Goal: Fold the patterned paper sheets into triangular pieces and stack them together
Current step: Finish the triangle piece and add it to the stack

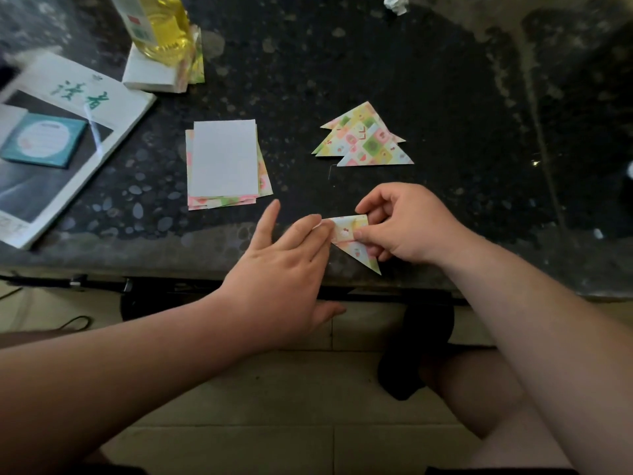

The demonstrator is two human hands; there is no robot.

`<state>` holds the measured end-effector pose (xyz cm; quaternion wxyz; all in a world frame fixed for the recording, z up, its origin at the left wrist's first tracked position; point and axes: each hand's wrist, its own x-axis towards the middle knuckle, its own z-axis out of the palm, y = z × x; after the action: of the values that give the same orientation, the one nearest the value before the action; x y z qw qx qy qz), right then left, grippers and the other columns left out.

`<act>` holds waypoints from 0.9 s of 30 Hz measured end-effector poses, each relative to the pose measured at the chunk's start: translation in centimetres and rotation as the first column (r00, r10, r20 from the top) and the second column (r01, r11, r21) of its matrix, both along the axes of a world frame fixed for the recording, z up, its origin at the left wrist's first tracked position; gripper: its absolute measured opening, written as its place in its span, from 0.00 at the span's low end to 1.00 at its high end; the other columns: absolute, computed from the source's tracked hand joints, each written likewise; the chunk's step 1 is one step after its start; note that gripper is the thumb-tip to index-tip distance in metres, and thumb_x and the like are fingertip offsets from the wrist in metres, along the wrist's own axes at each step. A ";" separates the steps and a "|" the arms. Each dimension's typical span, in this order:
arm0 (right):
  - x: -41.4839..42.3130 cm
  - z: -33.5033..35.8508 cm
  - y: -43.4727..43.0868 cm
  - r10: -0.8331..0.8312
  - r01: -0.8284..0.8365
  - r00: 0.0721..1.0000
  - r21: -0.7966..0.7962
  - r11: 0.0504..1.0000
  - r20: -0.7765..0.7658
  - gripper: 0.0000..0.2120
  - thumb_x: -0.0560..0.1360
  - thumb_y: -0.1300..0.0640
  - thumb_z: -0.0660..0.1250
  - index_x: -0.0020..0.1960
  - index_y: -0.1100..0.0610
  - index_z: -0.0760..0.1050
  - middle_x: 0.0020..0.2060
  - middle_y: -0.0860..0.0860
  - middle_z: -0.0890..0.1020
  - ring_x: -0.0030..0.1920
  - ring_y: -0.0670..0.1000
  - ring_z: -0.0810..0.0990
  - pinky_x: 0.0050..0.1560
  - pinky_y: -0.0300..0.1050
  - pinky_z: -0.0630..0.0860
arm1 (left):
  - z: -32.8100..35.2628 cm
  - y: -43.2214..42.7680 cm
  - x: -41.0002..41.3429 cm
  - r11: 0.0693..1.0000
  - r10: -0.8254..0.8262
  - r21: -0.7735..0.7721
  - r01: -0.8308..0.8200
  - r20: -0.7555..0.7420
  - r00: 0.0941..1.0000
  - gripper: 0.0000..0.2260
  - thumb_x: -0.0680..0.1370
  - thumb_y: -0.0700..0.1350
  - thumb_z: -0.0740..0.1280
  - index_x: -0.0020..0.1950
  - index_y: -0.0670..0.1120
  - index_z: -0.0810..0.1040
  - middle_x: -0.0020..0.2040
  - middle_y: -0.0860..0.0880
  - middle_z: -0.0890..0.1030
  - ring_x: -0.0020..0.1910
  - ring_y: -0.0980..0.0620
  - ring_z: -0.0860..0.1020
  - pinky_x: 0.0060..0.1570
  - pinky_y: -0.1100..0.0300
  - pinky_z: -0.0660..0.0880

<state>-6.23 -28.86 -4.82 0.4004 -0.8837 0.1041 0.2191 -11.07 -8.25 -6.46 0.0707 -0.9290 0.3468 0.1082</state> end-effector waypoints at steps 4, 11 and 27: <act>0.2 0.7 -0.4 0.041 -0.039 0.998 0.026 0.999 -0.052 0.13 0.75 0.65 0.76 0.54 0.53 0.78 0.41 0.55 0.86 0.35 0.51 0.87 0.37 0.46 0.85 | 0.8 -0.7 0.2 0.998 -0.024 0.052 0.025 -0.025 0.999 0.45 0.78 0.73 0.50 0.80 0.38 0.63 0.80 0.42 0.64 0.81 0.46 0.57 0.79 0.36 0.44; 1.5 1.6 -2.8 -0.071 0.072 0.994 0.006 0.997 -0.085 0.08 0.78 0.66 0.70 0.52 0.55 0.80 0.40 0.55 0.87 0.34 0.51 0.87 0.33 0.44 0.81 | 1.6 -1.0 0.9 0.998 -0.027 -0.058 0.023 -0.068 0.997 0.47 0.76 0.77 0.51 0.82 0.43 0.57 0.84 0.46 0.51 0.81 0.47 0.55 0.76 0.49 0.57; 0.9 1.1 -1.6 -0.011 0.008 0.999 -0.075 0.997 -0.039 0.11 0.78 0.65 0.67 0.49 0.49 0.79 0.39 0.51 0.87 0.36 0.49 0.87 0.39 0.47 0.85 | 1.8 -1.4 3.4 0.980 -0.195 -0.047 0.195 0.001 0.981 0.39 0.74 0.76 0.57 0.75 0.51 0.63 0.84 0.51 0.53 0.75 0.49 0.61 0.62 0.49 0.64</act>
<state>-5.33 -30.44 -3.73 0.3660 -0.8930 0.1243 0.2304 -7.65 -9.64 -4.61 0.0586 -0.8918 0.4387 0.0940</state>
